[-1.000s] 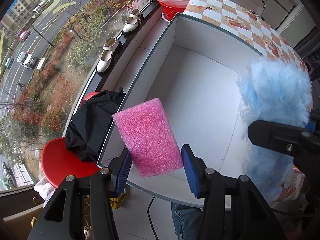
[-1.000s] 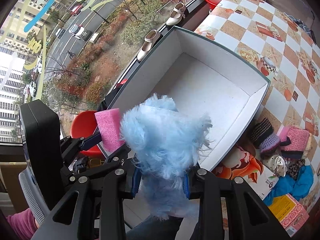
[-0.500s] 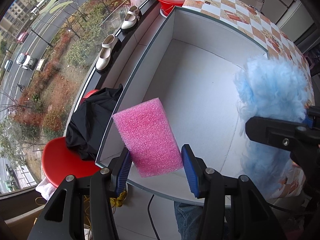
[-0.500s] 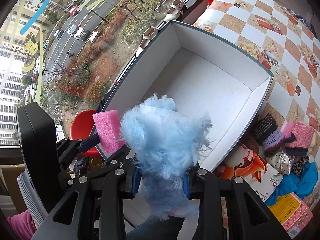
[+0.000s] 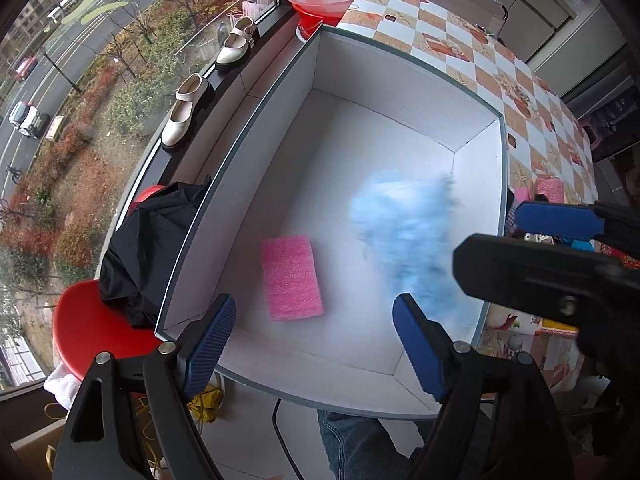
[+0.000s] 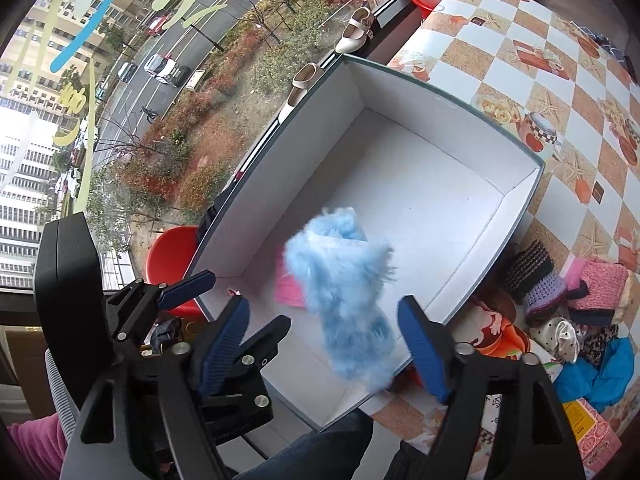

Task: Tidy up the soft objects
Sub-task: 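Open both tools to drop the sponge and duster into the white box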

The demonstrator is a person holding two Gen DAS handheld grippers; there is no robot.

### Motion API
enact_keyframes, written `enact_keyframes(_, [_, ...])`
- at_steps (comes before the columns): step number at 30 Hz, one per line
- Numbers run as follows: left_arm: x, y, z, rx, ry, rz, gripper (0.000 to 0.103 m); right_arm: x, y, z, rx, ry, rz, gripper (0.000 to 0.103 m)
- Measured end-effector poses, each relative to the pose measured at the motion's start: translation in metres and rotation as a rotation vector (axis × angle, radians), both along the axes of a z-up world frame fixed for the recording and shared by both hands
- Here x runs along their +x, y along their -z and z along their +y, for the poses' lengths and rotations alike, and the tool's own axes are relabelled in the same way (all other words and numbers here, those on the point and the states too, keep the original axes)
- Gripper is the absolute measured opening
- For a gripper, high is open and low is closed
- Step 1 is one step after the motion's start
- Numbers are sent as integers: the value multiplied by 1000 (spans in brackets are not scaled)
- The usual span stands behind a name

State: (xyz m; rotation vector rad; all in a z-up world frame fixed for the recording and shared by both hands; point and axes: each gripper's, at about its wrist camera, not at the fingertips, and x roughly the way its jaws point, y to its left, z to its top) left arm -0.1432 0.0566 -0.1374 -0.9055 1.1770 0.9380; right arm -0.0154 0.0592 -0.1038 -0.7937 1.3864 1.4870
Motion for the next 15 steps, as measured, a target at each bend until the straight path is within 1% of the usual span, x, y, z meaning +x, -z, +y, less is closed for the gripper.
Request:
enact_keyframes(1, [0, 0, 1, 3, -10, -2, 89, 4, -2, 0, 7, 9, 1, 100])
enact_keyframes(2, [-1, -1, 1, 1, -25, -22, 89, 8, -5, -1, 16, 21, -1, 102])
enact_keyframes(5, [-3, -5, 8, -35, -80, -118, 89, 23, -14, -4, 26, 50, -5, 102])
enact_keyframes(6, [-1, -9, 9, -34, -86, -140, 89, 30, -18, -5, 28, 61, -4, 102])
enact_keyframes(9, [11, -22, 14, -26, -55, -173, 89, 50, -29, -10, 18, 105, 19, 102])
enact_keyframes(15, [53, -44, 19, -77, 24, -255, 90, 109, -56, -29, 12, 222, 55, 102])
